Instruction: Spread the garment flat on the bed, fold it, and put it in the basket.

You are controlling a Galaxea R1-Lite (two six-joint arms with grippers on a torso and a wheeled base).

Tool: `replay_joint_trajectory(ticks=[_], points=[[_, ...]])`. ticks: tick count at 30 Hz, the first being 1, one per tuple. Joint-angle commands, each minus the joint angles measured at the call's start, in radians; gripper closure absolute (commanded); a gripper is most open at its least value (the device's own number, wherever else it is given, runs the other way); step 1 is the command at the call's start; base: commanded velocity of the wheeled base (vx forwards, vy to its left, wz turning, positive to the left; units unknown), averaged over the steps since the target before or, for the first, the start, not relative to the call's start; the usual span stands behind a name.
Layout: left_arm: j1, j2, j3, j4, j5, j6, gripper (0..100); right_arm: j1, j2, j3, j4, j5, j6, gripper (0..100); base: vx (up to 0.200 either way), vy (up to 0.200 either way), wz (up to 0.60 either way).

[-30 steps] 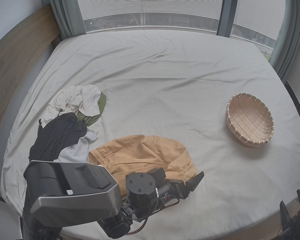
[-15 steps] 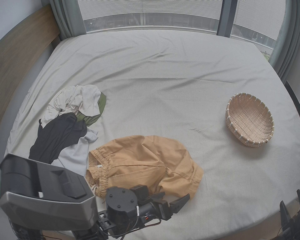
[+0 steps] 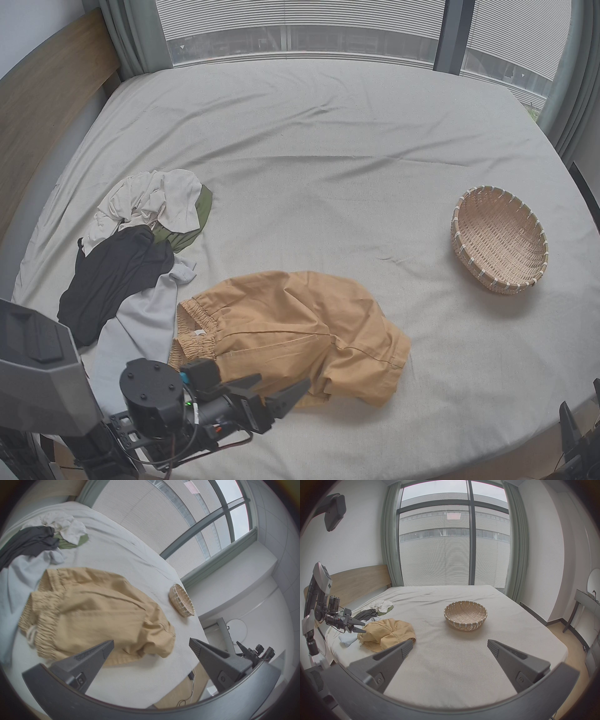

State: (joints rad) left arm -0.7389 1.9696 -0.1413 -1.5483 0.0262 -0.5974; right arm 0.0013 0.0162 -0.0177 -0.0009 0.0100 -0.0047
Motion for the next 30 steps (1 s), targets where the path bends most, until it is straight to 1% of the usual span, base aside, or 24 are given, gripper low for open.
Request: replay_joint_trajectory(ticks=[1, 5, 6, 7, 8, 9, 10, 11, 12, 14, 16, 20, 27, 30], points=[[0.141, -0.092, 0.071, 0.001, -0.051, 0.015, 0, 0.0, -0.016, 0.018, -0.001, 0.001, -0.001, 0, 0.0, 0.0, 0.0], [0.228, -0.115, 0.104, 0.001, -0.1, 0.016, 0, 0.0, -0.016, 0.018, -0.001, 0.001, 0.0, 0, 0.0, 0.0, 0.0], [0.228, -0.115, 0.104, 0.001, -0.1, 0.016, 0, 0.0, -0.016, 0.018, -0.001, 0.001, 0.0, 0, 0.0, 0.0, 0.0], [0.279, -0.121, 0.114, 0.001, -0.13, 0.016, 0, 0.0, -0.016, 0.018, -0.001, 0.001, 0.0, 0, 0.0, 0.0, 0.0], [0.297, -0.124, 0.117, 0.001, -0.146, 0.018, 0, 0.0, -0.016, 0.018, -0.001, 0.001, 0.0, 0, 0.0, 0.0, 0.0], [0.329, -0.124, 0.121, 0.001, -0.173, 0.031, 0, 0.0, -0.016, 0.018, 0.001, 0.001, 0.0, 0, 0.0, 0.0, 0.0], [0.337, -0.123, 0.123, 0.001, -0.18, 0.038, 0, -0.001, -0.016, 0.018, -0.001, 0.001, -0.001, 0, 0.0, 0.0, 0.0], [0.382, -0.115, 0.126, 0.001, -0.216, 0.077, 0, -0.001, -0.016, 0.018, -0.001, 0.001, -0.001, 0, 0.0, 0.0, 0.0], [0.409, -0.11, 0.127, 0.002, -0.239, 0.102, 0, 0.0, -0.016, 0.018, -0.001, 0.001, -0.001, 0, 0.0, 0.0, 0.0], [0.441, -0.098, 0.129, 0.002, -0.278, 0.137, 0, -0.001, -0.016, 0.018, -0.001, 0.001, -0.001, 0, 0.0, 0.0, 0.0], [0.452, -0.077, 0.127, 0.002, -0.302, 0.148, 0, 0.0, -0.016, 0.018, -0.001, 0.001, 0.0, 0, 0.0, 0.0, 0.0], [0.449, -0.031, 0.115, 0.001, -0.304, 0.153, 0, -0.001, -0.016, 0.018, -0.001, 0.001, -0.001, 0, 0.0, 0.0, 0.0], [0.438, 0.064, 0.029, -0.001, -0.308, 0.151, 0, -0.001, -0.016, 0.018, -0.001, 0.001, -0.001, 0, 0.0, 0.0, 0.0], [0.437, 0.078, 0.002, -0.001, -0.313, 0.143, 0, -0.001, -0.016, 0.018, -0.001, 0.001, -0.001, 0, 0.0, 0.0, 0.0]])
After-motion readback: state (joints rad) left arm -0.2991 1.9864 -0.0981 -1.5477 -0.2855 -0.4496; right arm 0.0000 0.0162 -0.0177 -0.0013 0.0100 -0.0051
